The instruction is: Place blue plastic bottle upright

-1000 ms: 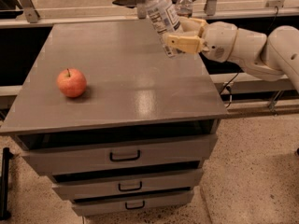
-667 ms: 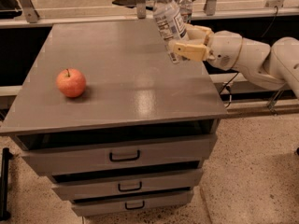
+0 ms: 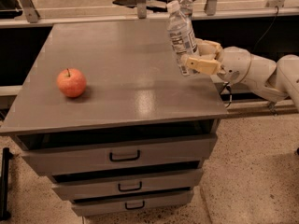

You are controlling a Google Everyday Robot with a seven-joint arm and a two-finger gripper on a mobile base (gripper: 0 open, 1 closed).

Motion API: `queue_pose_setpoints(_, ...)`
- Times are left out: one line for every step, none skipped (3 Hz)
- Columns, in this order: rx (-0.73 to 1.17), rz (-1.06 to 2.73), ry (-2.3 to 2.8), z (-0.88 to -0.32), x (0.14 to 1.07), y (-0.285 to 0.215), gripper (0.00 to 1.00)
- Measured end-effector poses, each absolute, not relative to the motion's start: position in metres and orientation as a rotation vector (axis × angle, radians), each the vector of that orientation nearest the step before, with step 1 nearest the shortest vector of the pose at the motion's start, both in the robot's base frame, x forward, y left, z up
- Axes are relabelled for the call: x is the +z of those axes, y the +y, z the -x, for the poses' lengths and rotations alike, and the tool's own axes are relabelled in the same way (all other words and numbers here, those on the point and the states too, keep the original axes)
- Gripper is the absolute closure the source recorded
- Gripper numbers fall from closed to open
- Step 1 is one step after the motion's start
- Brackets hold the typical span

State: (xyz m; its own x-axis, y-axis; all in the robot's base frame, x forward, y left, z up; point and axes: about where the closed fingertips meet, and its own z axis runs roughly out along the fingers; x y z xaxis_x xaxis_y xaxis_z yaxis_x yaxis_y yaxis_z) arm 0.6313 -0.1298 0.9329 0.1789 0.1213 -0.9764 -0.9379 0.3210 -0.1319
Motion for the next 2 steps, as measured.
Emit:
queue_pose_setpoints(0.969, 0.932, 1.095, -0.629, 0.919, -0.142, 1.0)
queue_pose_setpoints(0.998, 0.926, 1.063, -0.628, 0.906, -0.152, 1.0)
